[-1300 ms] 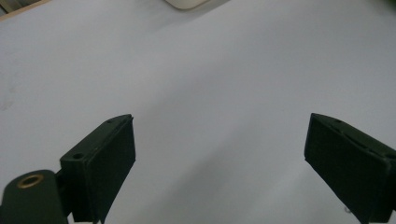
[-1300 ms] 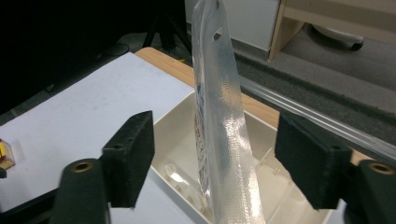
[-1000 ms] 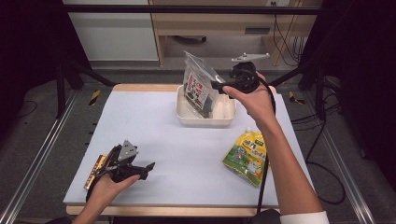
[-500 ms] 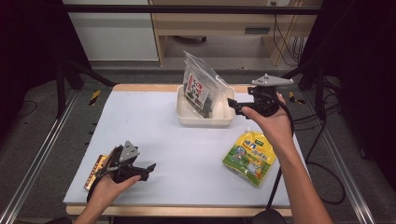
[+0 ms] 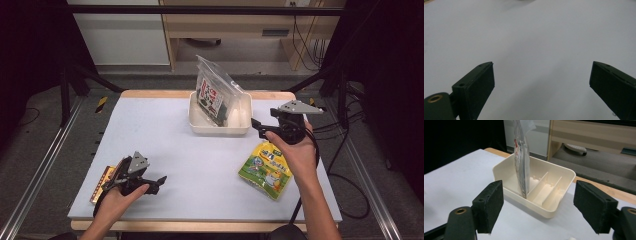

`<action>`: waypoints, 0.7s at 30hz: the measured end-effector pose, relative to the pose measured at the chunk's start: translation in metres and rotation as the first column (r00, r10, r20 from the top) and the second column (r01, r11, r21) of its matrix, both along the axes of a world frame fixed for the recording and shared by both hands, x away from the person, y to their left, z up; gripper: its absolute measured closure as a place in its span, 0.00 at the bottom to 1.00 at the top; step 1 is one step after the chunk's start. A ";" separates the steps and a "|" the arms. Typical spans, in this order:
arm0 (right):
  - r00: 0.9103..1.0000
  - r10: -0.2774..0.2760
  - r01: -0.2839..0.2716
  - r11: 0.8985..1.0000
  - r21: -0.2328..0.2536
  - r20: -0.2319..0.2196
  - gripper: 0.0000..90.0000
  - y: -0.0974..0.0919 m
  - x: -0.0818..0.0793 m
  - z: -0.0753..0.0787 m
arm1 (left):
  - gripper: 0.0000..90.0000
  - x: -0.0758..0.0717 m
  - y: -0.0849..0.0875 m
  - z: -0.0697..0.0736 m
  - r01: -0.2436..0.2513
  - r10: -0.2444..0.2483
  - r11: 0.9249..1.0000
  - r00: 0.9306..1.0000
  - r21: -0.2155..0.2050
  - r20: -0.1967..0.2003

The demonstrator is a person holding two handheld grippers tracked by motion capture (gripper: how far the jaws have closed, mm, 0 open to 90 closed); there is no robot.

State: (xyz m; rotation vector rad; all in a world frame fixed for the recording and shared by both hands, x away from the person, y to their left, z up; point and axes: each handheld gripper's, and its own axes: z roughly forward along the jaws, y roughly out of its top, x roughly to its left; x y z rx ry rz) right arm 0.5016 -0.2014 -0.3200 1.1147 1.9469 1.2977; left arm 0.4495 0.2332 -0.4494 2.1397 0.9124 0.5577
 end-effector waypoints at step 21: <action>0.964 -0.255 0.245 0.963 -0.111 -0.081 0.39 -0.042 0.002 -0.068 | 0.06 -0.001 -0.004 0.000 0.023 -0.023 0.999 1.000 0.038 0.012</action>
